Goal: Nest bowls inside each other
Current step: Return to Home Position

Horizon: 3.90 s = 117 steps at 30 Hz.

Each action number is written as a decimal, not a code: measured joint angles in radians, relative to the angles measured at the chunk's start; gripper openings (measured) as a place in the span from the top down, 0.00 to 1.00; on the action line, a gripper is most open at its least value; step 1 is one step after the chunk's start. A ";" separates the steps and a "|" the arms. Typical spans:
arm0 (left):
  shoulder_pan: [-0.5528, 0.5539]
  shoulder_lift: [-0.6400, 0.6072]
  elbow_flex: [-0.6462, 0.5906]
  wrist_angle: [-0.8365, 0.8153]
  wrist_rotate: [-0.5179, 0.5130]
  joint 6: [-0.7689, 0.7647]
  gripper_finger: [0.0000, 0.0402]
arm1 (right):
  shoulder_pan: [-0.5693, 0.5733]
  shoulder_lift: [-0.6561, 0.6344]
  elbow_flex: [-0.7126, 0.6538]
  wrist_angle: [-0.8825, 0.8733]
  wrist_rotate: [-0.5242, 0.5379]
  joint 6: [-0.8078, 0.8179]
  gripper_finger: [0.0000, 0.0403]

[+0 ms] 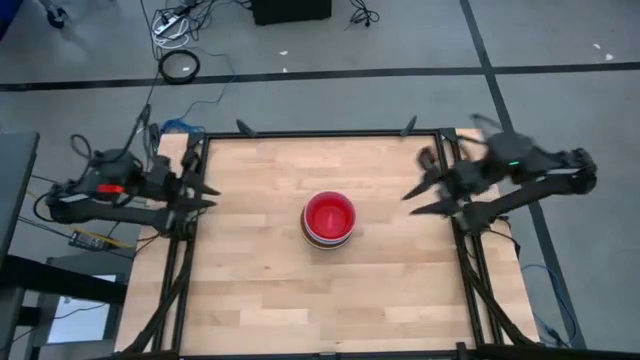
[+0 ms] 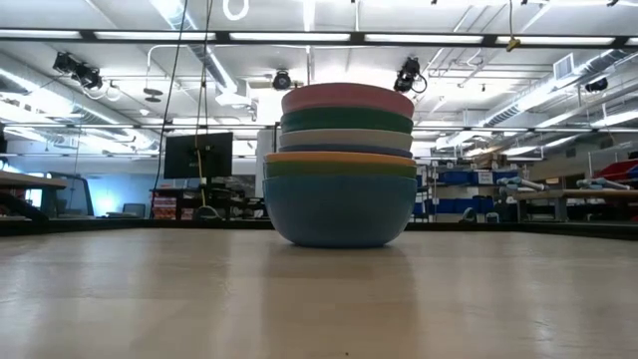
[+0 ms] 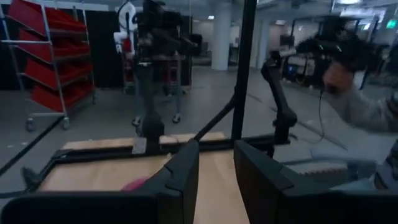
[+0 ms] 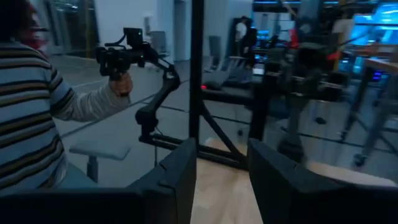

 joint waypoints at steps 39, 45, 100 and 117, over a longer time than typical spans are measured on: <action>0.000 -0.436 -0.791 0.401 -0.085 0.144 0.72 | -0.119 -0.536 -0.987 0.497 0.089 0.076 0.67; 0.001 -0.435 -0.857 0.461 -0.148 0.152 0.72 | -0.185 -0.536 -1.035 0.528 0.093 0.057 0.67; 0.002 -0.434 -0.871 0.454 -0.215 0.196 0.72 | -0.276 -0.529 -1.157 0.678 0.115 0.075 0.67; 0.002 -0.434 -0.871 0.454 -0.215 0.196 0.72 | -0.276 -0.529 -1.157 0.678 0.115 0.075 0.67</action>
